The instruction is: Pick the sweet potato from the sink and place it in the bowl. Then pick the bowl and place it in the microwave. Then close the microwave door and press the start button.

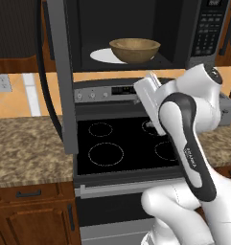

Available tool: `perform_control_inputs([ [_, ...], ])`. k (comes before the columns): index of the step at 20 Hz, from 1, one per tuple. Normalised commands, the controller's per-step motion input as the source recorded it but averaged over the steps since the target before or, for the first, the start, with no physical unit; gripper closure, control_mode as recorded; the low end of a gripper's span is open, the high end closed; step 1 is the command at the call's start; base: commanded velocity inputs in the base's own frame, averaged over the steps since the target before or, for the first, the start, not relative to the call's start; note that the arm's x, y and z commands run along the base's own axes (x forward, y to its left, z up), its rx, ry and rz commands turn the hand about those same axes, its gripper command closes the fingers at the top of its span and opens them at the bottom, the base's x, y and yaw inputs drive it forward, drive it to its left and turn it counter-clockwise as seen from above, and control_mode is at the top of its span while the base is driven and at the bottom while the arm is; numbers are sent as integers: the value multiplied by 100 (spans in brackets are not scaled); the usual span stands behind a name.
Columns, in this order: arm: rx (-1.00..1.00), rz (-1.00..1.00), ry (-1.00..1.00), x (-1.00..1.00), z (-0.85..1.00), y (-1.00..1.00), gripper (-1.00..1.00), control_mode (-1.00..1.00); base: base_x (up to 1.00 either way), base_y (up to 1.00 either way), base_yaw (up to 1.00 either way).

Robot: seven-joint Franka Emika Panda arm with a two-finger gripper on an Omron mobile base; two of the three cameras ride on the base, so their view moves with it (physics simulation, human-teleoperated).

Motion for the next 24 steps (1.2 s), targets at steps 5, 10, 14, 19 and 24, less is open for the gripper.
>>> perform_control_inputs([
  [5, 0, 36, 10, -100, 0, 73, -100, -100, 0, 0, 0],
  [10, -1, 26, 5, -100, 0, 65, -100, -100, 0, 0, 0],
  [14, -1, 0, 0, -100, -9, 7, -100, -100, 0, 0, 0],
  [19, -7, -20, 0, -100, -14, 22, -100, -100, 0, 0, 0],
  [24, -2, -26, 0, -100, -1, 20, -100, -100, 0, 0, 0],
])
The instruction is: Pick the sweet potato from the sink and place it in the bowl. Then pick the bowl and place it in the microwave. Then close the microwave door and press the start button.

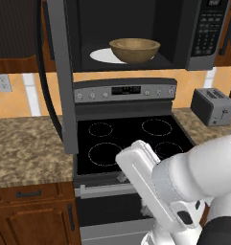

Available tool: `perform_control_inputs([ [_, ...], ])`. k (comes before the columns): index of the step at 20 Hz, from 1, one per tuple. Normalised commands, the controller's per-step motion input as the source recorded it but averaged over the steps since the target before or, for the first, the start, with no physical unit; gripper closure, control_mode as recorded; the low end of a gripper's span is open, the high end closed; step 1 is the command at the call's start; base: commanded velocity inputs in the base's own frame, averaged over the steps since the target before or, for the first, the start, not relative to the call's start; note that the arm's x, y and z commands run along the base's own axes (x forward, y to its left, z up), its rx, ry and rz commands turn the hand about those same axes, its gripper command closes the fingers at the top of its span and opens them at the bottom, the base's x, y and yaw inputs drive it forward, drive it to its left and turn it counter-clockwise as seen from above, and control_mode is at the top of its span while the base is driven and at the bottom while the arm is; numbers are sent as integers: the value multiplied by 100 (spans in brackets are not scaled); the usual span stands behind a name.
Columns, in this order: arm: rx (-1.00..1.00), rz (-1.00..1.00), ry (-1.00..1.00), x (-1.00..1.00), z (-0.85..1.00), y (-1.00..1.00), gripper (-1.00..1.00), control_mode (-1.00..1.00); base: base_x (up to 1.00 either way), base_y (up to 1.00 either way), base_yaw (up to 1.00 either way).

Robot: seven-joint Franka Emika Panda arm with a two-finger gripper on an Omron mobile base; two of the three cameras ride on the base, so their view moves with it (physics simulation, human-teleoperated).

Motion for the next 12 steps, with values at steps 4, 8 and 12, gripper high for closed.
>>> perform_control_inputs([
  [4, 0, -18, 0, -48, -3, 46, -100, -100, 0, 0, 0],
  [8, -2, -27, 0, 29, -8, 87, -100, -100, 0, 0, 0],
  [12, -11, -37, 0, 92, 0, 94, -100, -100, 0, 0, 0],
])
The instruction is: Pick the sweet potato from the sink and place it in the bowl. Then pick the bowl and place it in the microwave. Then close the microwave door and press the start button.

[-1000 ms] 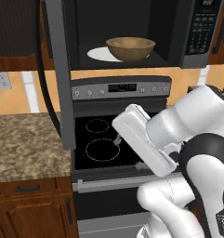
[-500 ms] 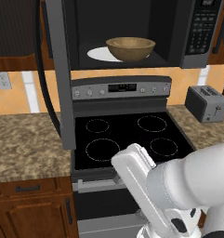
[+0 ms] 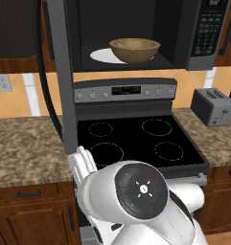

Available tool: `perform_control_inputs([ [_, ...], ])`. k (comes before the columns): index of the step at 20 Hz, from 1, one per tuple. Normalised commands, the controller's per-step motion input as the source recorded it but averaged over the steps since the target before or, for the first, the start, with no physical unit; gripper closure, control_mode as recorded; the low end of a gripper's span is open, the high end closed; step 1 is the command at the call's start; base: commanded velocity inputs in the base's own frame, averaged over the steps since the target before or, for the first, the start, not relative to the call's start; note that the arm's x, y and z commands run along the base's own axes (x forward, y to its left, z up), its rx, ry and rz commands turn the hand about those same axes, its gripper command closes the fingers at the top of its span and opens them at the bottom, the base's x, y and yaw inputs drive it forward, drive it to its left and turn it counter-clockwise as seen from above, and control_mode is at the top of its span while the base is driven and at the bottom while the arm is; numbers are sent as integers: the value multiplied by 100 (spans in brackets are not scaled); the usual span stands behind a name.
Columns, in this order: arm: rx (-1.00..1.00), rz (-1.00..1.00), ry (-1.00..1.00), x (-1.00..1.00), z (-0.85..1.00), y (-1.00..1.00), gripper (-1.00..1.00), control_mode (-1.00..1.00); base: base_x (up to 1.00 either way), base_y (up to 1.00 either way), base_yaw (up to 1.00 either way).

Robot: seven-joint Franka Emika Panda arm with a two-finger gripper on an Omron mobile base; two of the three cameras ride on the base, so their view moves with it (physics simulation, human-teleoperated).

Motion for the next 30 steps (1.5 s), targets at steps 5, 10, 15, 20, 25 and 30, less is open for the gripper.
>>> perform_control_inputs([
  [5, -16, -36, -5, 84, 0, 82, -100, -100, 0, 0, 0],
  [10, -18, -24, -12, 26, 0, 78, -100, -100, 0, 0, 0],
  [15, -19, -24, -15, 32, 4, 47, -100, -100, 0, 0, 0],
  [20, -13, -34, -6, 94, 3, 0, -100, -100, 0, 0, 0],
  [25, -8, -28, -17, 43, 12, -29, -100, -100, 0, 0, 0],
  [30, -1, -14, -19, -2, 41, -61, -100, -100, 0, 0, 0],
])
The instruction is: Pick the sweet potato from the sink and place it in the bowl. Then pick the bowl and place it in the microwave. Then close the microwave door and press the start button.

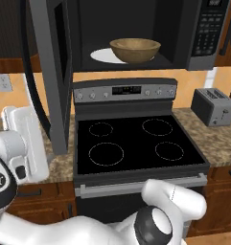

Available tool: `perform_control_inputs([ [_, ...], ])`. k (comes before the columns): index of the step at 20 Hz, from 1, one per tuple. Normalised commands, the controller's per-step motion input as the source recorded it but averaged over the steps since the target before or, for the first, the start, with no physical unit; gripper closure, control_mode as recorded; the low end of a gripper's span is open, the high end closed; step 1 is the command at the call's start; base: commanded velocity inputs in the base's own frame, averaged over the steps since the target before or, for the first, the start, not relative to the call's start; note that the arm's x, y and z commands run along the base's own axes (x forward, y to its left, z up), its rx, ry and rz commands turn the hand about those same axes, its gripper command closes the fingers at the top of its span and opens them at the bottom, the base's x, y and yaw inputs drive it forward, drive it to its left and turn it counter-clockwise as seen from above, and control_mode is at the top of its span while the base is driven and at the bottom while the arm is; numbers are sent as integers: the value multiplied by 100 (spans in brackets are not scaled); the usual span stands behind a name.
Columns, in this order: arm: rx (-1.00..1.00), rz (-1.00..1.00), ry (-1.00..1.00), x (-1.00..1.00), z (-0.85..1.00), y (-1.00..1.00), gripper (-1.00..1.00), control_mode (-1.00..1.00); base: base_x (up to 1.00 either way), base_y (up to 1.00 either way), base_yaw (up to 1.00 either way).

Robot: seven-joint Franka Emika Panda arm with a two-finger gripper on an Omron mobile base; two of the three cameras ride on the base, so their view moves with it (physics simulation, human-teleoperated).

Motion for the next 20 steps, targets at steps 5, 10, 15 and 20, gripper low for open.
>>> perform_control_inputs([
  [5, 0, -1, -15, -6, 25, -94, -100, -100, 0, 0, 0],
  [10, 0, 6, -16, -27, 16, -100, -100, -100, 0, 0, 0],
  [15, 0, 13, -8, -3, 9, -100, -100, -100, 0, 0, 0],
  [20, 0, 17, -1, 20, 1, -100, -100, -100, 0, 0, 0],
])
